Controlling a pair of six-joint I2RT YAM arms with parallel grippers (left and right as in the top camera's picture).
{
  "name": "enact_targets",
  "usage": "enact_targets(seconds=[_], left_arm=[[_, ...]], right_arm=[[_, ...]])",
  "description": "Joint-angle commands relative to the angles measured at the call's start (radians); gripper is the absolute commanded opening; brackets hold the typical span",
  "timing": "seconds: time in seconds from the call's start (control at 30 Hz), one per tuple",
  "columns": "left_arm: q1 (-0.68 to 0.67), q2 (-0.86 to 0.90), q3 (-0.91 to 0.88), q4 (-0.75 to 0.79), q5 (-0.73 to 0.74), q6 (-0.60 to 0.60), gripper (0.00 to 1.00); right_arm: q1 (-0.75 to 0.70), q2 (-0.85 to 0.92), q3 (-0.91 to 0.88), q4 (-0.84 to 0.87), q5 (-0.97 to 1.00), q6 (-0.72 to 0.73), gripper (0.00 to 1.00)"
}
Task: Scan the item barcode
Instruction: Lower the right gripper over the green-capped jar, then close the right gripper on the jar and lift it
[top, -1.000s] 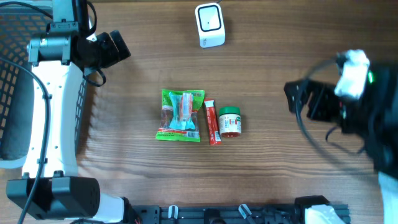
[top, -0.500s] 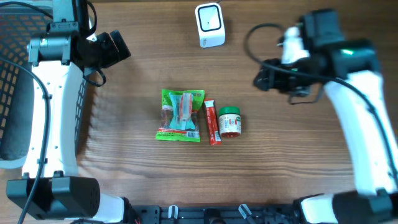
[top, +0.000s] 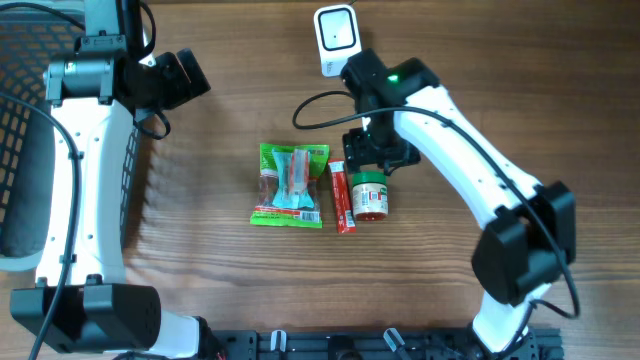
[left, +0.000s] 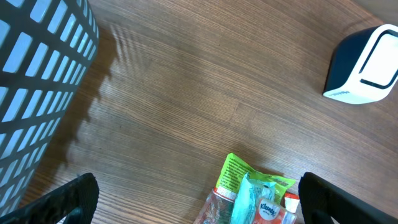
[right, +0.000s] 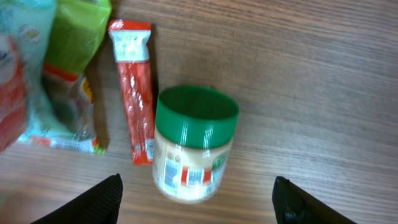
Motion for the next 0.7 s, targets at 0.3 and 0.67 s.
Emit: enact_targets(seconds=[0.3, 0.67], left_arm=[[0.003, 0.0, -0.003, 0.002, -0.006, 0.016, 1.0], [0.003, 0.0, -0.002, 0.002, -0.006, 0.016, 1.0]], right_arm=[[0.009, 0.134, -0.014, 0.035, 0.032, 0.074, 0.8], [0.009, 0.134, -0.151, 0.164, 0.028, 0.098, 0.8]])
